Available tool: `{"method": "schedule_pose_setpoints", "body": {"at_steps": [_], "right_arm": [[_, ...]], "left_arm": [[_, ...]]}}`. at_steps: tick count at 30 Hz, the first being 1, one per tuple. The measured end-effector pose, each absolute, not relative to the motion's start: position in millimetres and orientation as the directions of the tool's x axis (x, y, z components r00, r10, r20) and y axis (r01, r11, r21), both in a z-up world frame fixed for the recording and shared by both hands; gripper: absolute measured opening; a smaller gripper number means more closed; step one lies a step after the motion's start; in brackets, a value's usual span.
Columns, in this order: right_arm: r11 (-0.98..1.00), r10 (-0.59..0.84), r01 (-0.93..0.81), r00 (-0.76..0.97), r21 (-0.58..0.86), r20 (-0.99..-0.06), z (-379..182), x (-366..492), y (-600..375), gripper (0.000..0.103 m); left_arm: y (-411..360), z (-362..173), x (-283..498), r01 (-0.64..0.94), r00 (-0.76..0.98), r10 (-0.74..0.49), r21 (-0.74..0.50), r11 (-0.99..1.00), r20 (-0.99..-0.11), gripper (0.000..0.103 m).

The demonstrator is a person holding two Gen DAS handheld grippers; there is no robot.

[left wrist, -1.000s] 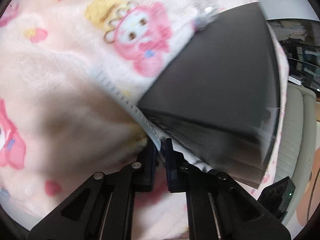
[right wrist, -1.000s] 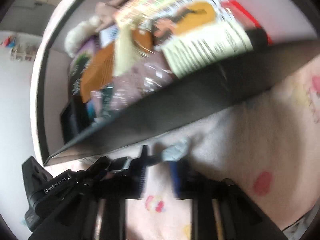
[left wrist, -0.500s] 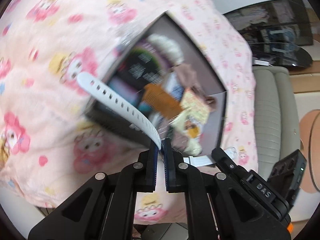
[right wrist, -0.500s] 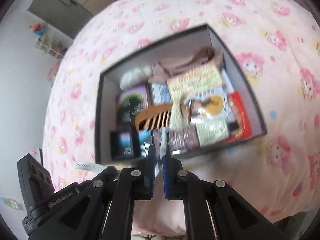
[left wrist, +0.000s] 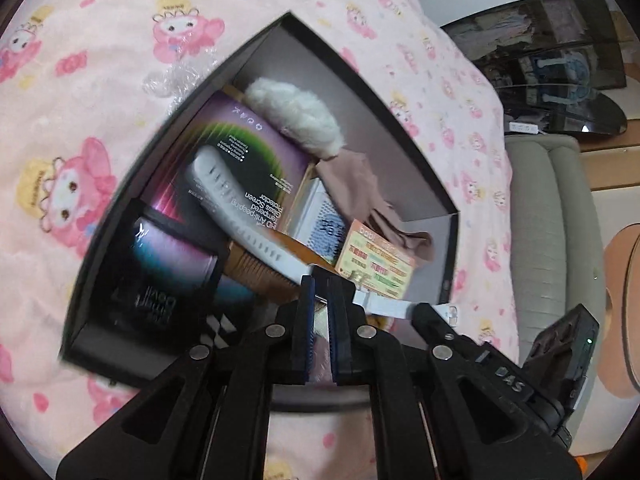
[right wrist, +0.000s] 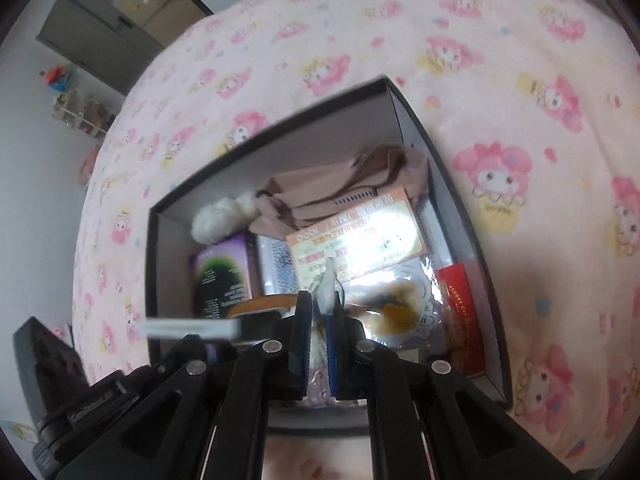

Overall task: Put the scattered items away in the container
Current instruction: 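Lower the watch band into the box and open the left gripper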

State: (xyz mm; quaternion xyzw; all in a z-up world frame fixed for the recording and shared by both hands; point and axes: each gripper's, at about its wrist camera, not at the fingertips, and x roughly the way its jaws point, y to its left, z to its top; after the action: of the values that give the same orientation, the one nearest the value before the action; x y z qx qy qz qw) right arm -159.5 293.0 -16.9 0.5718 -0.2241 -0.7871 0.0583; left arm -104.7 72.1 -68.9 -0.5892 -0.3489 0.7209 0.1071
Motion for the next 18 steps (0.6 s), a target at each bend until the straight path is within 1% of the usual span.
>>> {"method": "schedule_pose_setpoints", "body": {"at_steps": [2, 6, 8, 10, 11, 13, 16, 18], "right_arm": [[-0.906, -0.322, -0.157, -0.347, 0.393, -0.881, -18.1, -161.2, 294.7, 0.005], [-0.908, -0.321, -0.174, -0.299, 0.382, -0.899, -25.1, -164.9, 298.9, 0.005], [-0.917, -0.295, -0.19, -0.271, 0.351, -0.916, -23.4, -164.0, 301.1, 0.008], [-0.934, -0.223, -0.216, -0.27, 0.284, -0.937, -14.7, -159.4, 304.0, 0.019], [-0.942, -0.185, -0.221, -0.284, 0.252, -0.941, -8.5, -156.2, 304.6, 0.022], [-0.956, -0.166, -0.182, -0.318, 0.232, -0.933, 1.2, -150.5, 302.0, 0.036], [-0.972, -0.155, -0.125, -0.3, 0.2, -0.941, 0.0, -145.3, 295.4, 0.037], [-0.965, -0.214, -0.097, -0.239, 0.242, -0.947, -13.8, -147.7, 292.3, 0.037]], "left_arm": [[77.7, -71.1, -109.8, 0.244, -0.271, 0.552, -0.611, -0.753, -0.788, 0.004], [88.2, -72.5, -116.6, 0.227, -0.237, 0.552, -0.598, -0.768, -0.799, 0.004], [93.1, -74.3, -116.0, 0.216, -0.213, 0.549, -0.587, -0.78, -0.808, 0.004], [101.5, -76.9, -116.7, 0.192, -0.175, 0.538, -0.565, -0.802, -0.824, 0.004], [106.0, -78.7, -116.9, 0.18, -0.155, 0.532, -0.554, -0.813, -0.832, 0.004], [118.8, -84.7, -121.7, 0.148, -0.106, 0.504, -0.515, -0.845, -0.857, 0.004], [136.2, -94.7, -128.1, 0.112, -0.054, 0.476, -0.479, -0.871, -0.878, 0.004], [142.3, -98.5, -133.1, 0.102, -0.052, 0.474, -0.477, -0.873, -0.879, 0.006]]}}
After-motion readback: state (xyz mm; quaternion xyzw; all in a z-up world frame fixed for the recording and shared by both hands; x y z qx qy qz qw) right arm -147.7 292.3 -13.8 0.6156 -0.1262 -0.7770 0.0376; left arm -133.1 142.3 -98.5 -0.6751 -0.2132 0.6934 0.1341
